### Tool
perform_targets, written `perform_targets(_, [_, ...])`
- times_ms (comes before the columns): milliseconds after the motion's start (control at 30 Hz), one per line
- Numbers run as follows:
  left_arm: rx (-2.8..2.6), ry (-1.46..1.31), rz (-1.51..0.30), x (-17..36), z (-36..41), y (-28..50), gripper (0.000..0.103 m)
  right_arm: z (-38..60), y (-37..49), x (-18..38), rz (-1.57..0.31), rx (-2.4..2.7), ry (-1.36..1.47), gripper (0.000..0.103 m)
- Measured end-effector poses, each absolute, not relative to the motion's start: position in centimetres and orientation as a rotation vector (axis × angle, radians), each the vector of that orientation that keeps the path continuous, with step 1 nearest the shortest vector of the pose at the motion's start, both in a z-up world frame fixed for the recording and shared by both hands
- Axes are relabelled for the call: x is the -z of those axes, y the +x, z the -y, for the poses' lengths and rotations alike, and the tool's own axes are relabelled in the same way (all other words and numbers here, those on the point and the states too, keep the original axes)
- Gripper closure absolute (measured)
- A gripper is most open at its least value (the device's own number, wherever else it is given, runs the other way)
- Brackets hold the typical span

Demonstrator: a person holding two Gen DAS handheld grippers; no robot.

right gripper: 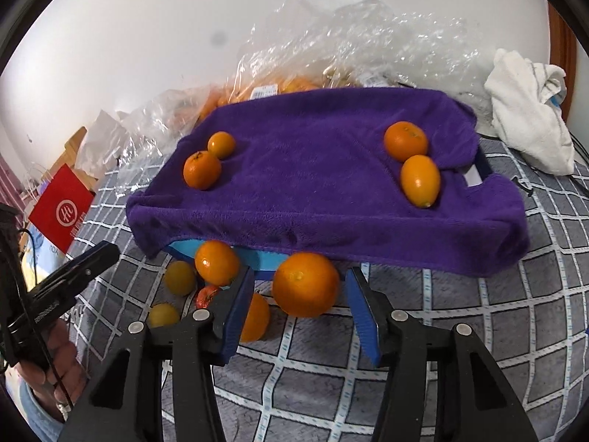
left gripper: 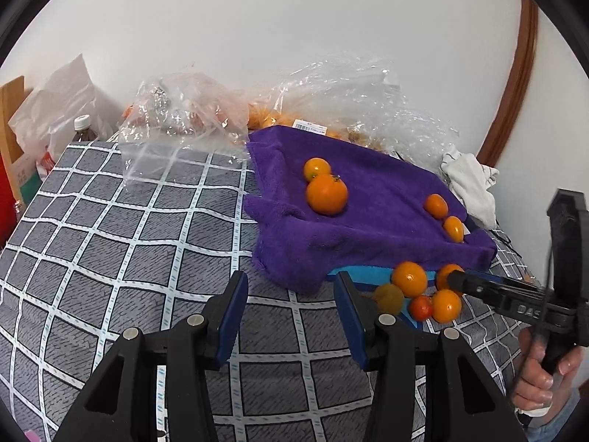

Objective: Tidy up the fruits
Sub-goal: 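Move the right gripper to the large orange on the bed and grasp it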

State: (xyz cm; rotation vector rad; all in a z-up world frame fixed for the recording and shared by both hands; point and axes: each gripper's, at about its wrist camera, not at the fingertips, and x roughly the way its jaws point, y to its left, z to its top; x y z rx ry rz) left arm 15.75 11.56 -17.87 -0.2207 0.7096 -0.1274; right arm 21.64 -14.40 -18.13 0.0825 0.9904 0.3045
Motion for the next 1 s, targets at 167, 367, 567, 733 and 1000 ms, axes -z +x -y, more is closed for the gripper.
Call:
perform_targets(167, [0.139,-0.197,-0.717,17.9,-11.1,15.8,0.057,15.0,21.7,18.3,-0.998,-0.292,0.106,0.063])
perform_targets(367, [0.136,-0.204,-0.719,17.9,-11.1,15.7,0.057,17.5,20.3,17.2,-0.966,-0.234,0.087,0.063])
perform_targets(567, [0.139,-0.203,-0.730,18.0,-11.1,15.8,0.057,19.2,19.0,17.8,-0.977,-0.202,0.054,0.063])
perform_targets(733, [0.149,-0.227,-0.752,18.3,-11.4,16.1,0.057,19.4,18.7,18.1,-0.964,-0.211,0.065,0.062])
perform_targets(1000, [0.176,-0.237,-0.759,18.5,-11.3,16.1,0.057,19.4,19.1,19.1,-0.972,-0.220,0.061,0.062])
